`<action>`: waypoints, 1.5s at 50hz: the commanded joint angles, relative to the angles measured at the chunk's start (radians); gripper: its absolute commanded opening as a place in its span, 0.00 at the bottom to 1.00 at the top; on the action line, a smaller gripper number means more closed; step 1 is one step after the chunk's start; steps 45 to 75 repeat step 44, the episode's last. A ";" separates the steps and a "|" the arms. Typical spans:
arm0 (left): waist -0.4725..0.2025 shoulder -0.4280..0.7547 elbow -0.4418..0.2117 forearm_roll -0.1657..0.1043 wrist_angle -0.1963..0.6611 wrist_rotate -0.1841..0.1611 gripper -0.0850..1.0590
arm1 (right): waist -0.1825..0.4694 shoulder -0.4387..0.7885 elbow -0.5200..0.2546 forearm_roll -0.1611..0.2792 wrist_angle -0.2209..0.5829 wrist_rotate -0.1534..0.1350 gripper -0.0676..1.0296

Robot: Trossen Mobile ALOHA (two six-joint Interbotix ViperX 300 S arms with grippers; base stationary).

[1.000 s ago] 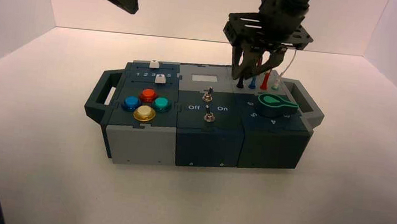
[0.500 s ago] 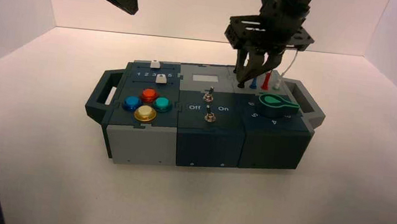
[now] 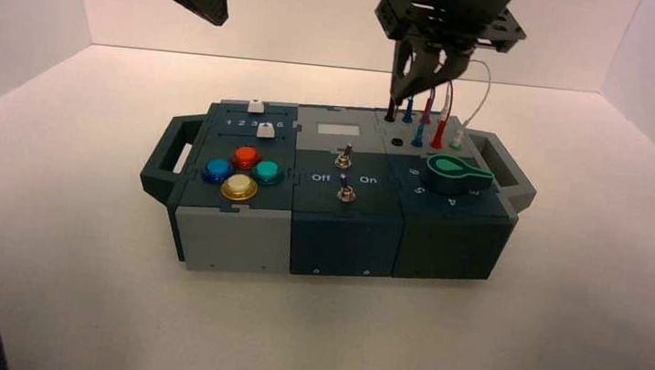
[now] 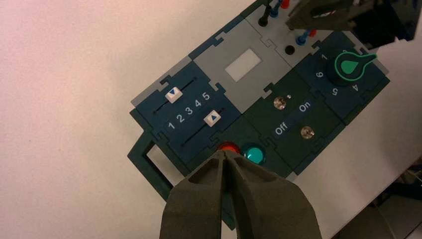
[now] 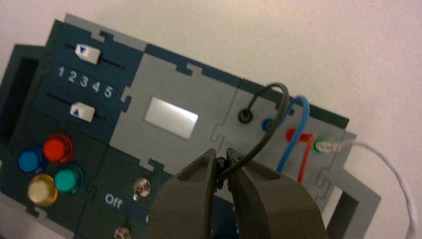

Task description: Pull the black wire.

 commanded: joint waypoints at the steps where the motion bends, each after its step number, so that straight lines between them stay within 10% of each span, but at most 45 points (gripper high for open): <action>1: -0.003 -0.005 -0.017 0.002 -0.005 0.003 0.05 | 0.028 0.018 -0.057 0.008 0.006 -0.002 0.04; 9: -0.003 -0.008 -0.015 0.002 -0.005 0.003 0.05 | 0.063 0.064 -0.083 0.008 0.041 -0.006 0.07; 24: -0.002 -0.009 -0.014 0.005 -0.008 0.003 0.05 | 0.123 0.138 -0.124 0.008 0.112 -0.017 0.60; 75: -0.002 -0.020 -0.012 0.006 -0.009 0.002 0.05 | 0.138 -0.051 -0.060 0.018 0.120 -0.014 0.62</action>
